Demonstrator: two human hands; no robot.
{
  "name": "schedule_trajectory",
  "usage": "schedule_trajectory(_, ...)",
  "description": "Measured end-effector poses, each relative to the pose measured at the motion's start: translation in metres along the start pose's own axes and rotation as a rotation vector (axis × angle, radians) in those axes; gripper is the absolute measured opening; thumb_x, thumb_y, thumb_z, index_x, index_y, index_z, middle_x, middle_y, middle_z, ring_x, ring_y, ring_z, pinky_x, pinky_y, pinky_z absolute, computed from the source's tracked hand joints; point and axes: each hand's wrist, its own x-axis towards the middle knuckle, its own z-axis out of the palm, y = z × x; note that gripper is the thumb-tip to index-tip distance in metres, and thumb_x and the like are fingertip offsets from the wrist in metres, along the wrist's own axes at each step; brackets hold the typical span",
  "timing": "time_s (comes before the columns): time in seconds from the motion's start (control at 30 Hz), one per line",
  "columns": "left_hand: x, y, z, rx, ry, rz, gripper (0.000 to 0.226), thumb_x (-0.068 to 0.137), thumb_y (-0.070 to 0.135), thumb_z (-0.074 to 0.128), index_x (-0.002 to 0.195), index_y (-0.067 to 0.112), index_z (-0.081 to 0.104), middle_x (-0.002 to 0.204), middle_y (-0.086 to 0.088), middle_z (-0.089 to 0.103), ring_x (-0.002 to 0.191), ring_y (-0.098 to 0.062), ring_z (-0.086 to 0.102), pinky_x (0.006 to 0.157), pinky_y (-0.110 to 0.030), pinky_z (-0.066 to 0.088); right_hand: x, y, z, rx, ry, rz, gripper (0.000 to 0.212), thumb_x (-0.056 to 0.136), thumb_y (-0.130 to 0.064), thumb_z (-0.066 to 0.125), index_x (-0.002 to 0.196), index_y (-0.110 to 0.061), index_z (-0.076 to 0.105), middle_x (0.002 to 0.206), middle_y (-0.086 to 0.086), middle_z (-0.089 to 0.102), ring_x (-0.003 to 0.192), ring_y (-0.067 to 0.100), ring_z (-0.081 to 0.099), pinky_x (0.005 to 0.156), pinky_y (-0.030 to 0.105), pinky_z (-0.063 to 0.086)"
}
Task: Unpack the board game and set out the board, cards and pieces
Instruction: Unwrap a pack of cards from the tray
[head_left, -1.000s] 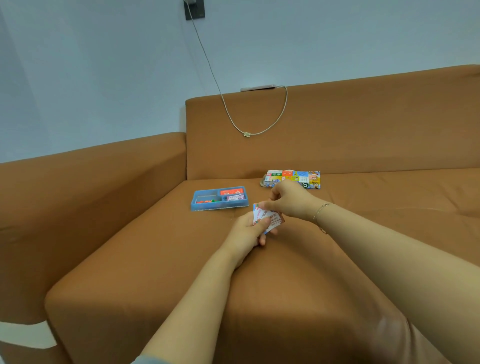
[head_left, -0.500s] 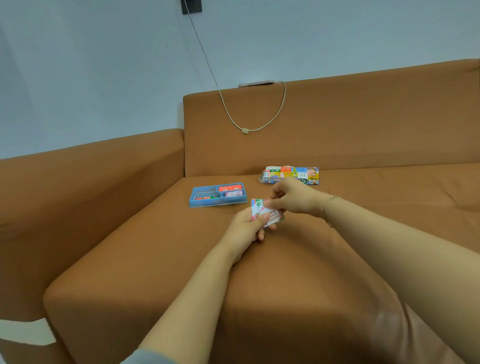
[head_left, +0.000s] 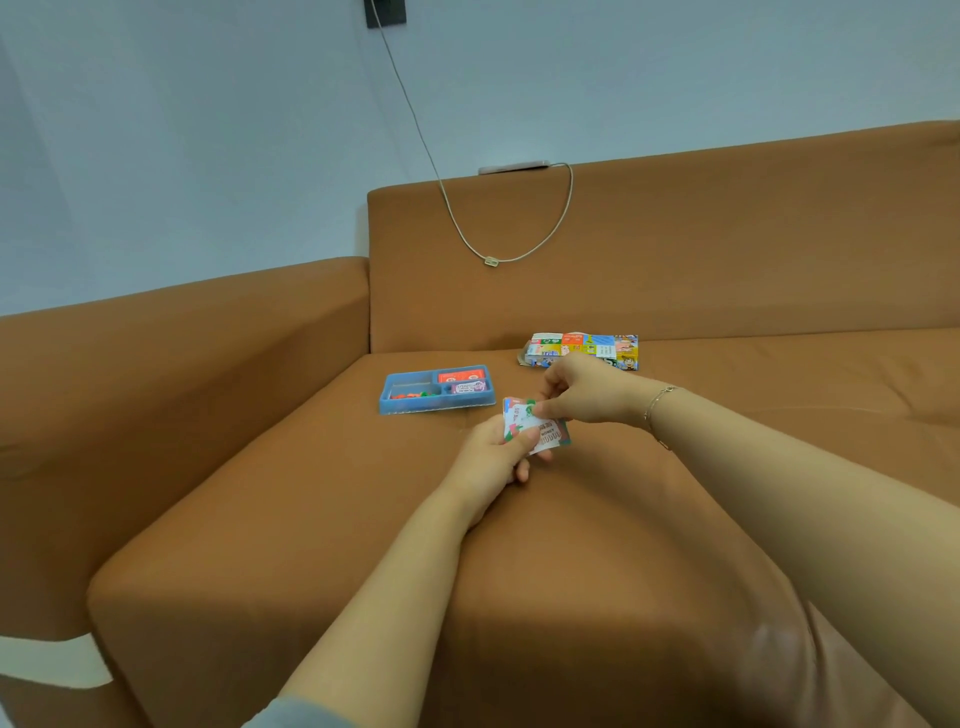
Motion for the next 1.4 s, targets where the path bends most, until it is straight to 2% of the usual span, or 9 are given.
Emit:
schedule_trajectory(0.13, 0.0, 0.0, -0.001, 0.011, 0.003, -0.006, 0.016, 0.099, 0.01, 0.045, 0.107, 0.011, 0.058, 0.081, -0.004, 0.066, 0.046, -0.004, 0.041, 0.047, -0.011, 0.035, 0.003, -0.003, 0.008, 0.005, 0.079, 0.009, 0.049, 0.085, -0.039, 0.066, 0.056, -0.014, 0.036, 0.055, 0.001, 0.034, 0.052, 0.014, 0.029, 0.048, 0.025, 0.023)
schedule_trajectory(0.33, 0.0, 0.0, -0.001, -0.015, -0.003, -0.011, 0.023, 0.099, 0.01, 0.044, 0.119, 0.011, 0.056, 0.079, -0.002, 0.065, 0.047, -0.005, 0.04, 0.047, -0.012, 0.035, 0.001, -0.002, -0.002, -0.023, -0.026, 0.007, 0.021, 0.088, -0.024, 0.065, 0.07, -0.016, 0.058, 0.068, -0.001, 0.054, 0.061, 0.009, 0.045, 0.051, 0.018, 0.033)
schedule_trajectory(0.47, 0.0, -0.001, 0.0, 0.009, -0.011, -0.007, 0.02, 0.098, 0.01, 0.045, 0.114, 0.008, 0.057, 0.08, -0.003, 0.065, 0.046, -0.004, 0.041, 0.047, -0.012, 0.035, 0.002, 0.0, 0.007, 0.052, 0.057, 0.023, 0.052, 0.084, -0.04, 0.069, 0.053, -0.016, 0.034, 0.052, 0.0, 0.033, 0.05, 0.013, 0.027, 0.047, 0.024, 0.021)
schedule_trajectory(0.63, 0.001, -0.001, -0.001, -0.02, 0.001, -0.008, 0.021, 0.099, 0.01, 0.044, 0.116, 0.012, 0.055, 0.081, -0.005, 0.064, 0.044, -0.002, 0.04, 0.046, -0.011, 0.034, 0.003, 0.0, 0.001, -0.005, -0.024, 0.007, 0.019, 0.088, -0.023, 0.065, 0.073, -0.013, 0.058, 0.065, -0.002, 0.051, 0.057, 0.008, 0.041, 0.05, 0.018, 0.031)
schedule_trajectory(0.83, 0.0, -0.002, 0.0, 0.002, -0.01, -0.003, 0.02, 0.099, 0.011, 0.044, 0.113, 0.011, 0.057, 0.081, -0.004, 0.065, 0.046, -0.004, 0.041, 0.048, -0.011, 0.035, 0.003, 0.001, 0.009, 0.037, 0.039, 0.019, 0.046, 0.086, -0.038, 0.066, 0.057, -0.015, 0.039, 0.055, 0.001, 0.034, 0.053, 0.014, 0.029, 0.047, 0.023, 0.022)
schedule_trajectory(0.97, 0.0, -0.001, -0.001, -0.023, -0.001, -0.017, 0.023, 0.099, 0.011, 0.044, 0.118, 0.009, 0.056, 0.079, -0.002, 0.065, 0.046, -0.004, 0.04, 0.047, -0.011, 0.035, 0.004, 0.003, 0.002, 0.005, -0.024, 0.006, 0.023, 0.088, -0.022, 0.065, 0.068, -0.014, 0.056, 0.071, 0.004, 0.056, 0.065, 0.015, 0.048, 0.057, 0.022, 0.039)
schedule_trajectory(1.07, 0.0, 0.001, -0.001, -0.025, -0.004, -0.016, 0.021, 0.099, 0.011, 0.045, 0.116, 0.008, 0.056, 0.078, -0.002, 0.065, 0.045, -0.004, 0.04, 0.047, -0.011, 0.035, 0.002, 0.002, 0.001, 0.068, -0.04, 0.027, 0.028, 0.086, -0.034, 0.066, 0.073, -0.01, 0.059, 0.074, 0.006, 0.061, 0.069, 0.016, 0.055, 0.065, 0.026, 0.046)
schedule_trajectory(1.17, 0.0, 0.0, -0.001, -0.006, -0.008, -0.012, 0.021, 0.098, 0.011, 0.045, 0.115, 0.008, 0.058, 0.079, -0.002, 0.065, 0.046, -0.004, 0.04, 0.047, -0.011, 0.035, 0.001, 0.001, 0.006, 0.04, 0.024, 0.022, 0.042, 0.085, -0.042, 0.065, 0.066, -0.009, 0.05, 0.062, 0.005, 0.048, 0.056, 0.013, 0.041, 0.053, 0.023, 0.035)
schedule_trajectory(1.4, 0.0, 0.0, -0.001, -0.016, -0.004, -0.003, 0.015, 0.098, 0.012, 0.045, 0.107, 0.015, 0.057, 0.08, -0.002, 0.066, 0.048, -0.005, 0.041, 0.047, -0.011, 0.034, 0.003, 0.0, 0.0, -0.016, -0.041, -0.004, 0.016, 0.09, -0.024, 0.063, 0.082, -0.011, 0.06, 0.068, -0.003, 0.051, 0.063, 0.01, 0.044, 0.054, 0.019, 0.035)
